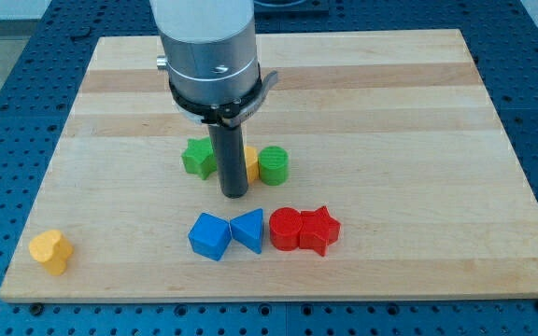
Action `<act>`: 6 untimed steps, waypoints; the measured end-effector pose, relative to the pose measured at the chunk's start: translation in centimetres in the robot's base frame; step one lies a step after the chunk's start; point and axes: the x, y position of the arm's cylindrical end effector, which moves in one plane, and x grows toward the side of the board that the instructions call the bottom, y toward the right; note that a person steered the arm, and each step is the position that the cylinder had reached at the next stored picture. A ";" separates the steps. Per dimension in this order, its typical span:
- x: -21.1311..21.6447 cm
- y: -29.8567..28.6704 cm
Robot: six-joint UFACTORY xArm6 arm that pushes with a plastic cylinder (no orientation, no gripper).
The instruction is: Move your arm to the bottom left
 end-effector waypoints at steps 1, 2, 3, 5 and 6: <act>0.2 -1.7; 0.3 -7.3; 0.0 -14.9; 1.3 -24.7; 5.6 -24.6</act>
